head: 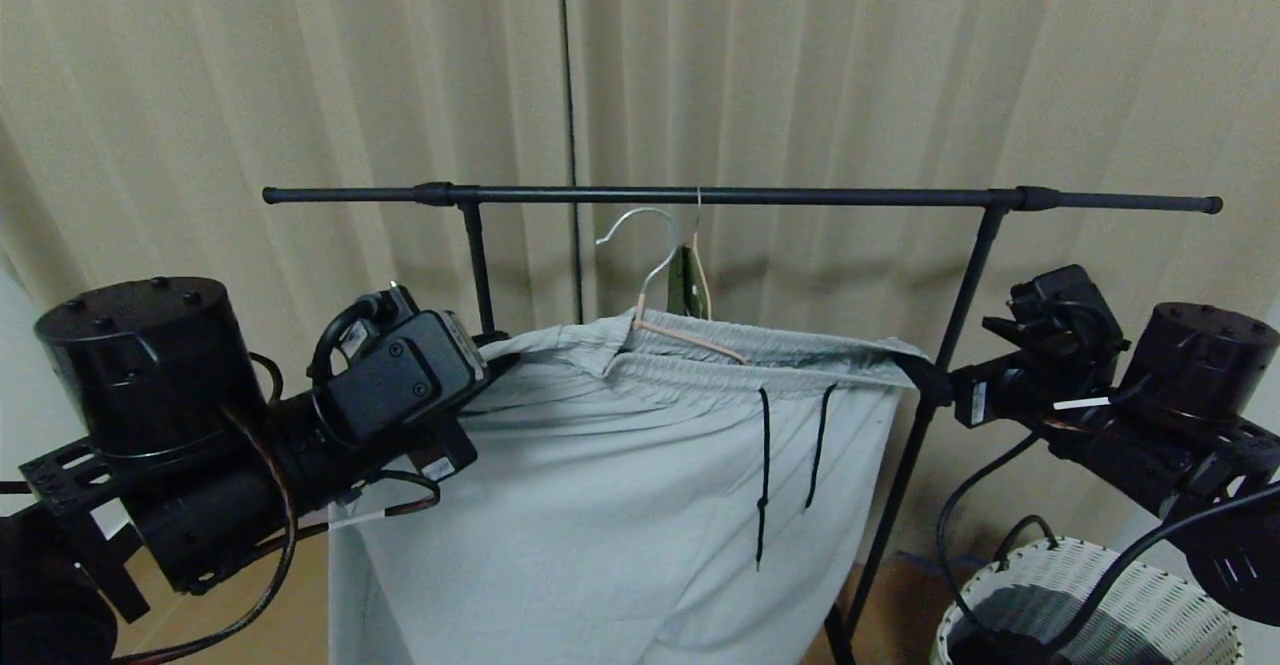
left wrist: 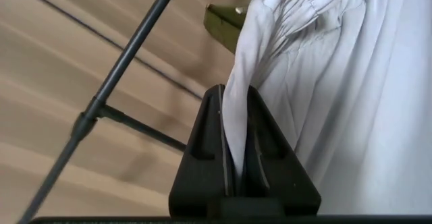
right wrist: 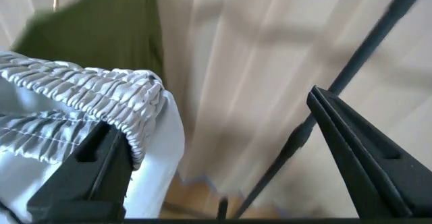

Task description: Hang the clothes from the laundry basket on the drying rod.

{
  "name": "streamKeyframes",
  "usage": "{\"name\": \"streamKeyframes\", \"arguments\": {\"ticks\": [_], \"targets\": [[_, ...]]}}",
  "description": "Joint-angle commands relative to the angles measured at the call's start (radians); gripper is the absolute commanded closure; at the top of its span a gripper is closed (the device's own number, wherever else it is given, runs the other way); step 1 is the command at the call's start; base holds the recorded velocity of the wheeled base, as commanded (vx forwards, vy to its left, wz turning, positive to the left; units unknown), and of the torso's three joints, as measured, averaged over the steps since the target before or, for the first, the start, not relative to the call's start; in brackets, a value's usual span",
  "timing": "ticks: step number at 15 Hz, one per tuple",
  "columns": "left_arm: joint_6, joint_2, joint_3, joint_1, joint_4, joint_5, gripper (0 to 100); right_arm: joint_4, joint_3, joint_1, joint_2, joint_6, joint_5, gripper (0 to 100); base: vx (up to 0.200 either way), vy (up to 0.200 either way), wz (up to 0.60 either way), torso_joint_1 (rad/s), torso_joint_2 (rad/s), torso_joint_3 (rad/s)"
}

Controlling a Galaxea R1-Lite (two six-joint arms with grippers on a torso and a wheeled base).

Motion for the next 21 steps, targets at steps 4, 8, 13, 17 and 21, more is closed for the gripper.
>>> {"name": "streamKeyframes", "arguments": {"ticks": [4, 8, 13, 17, 21], "targets": [[-0.028, 0.02, -0.014, -0.003, -0.029, 0.178, 100, 0.099, 0.001, 0.131, -0.142, -0.005, 0.004, 0, 0.0, 0.0, 0.0, 0.0, 0.0, 0.0], [-0.159, 0.1, -0.019, -0.05, -0.163, 0.298, 100, 0.187, 0.084, 0.295, -0.279, -0.005, 0.005, 0, 0.0, 0.0, 0.0, 0.0, 0.0, 0.0], [-0.197, 0.145, -0.005, -0.066, -0.308, 0.311, 100, 0.241, 0.076, 0.368, -0.317, -0.068, 0.004, 0, 0.0, 0.0, 0.0, 0.0, 0.0, 0.0], [-0.231, 0.138, -0.006, -0.063, -0.345, 0.331, 100, 0.277, 0.052, 0.413, -0.32, -0.099, 0.005, 0, 0.0, 0.0, 0.0, 0.0, 0.0, 0.0], [-0.232, 0.138, -0.037, -0.056, -0.359, 0.442, 100, 0.279, 0.052, 0.462, -0.322, -0.1, 0.005, 0, 0.0, 0.0, 0.0, 0.0, 0.0, 0.0]]}}
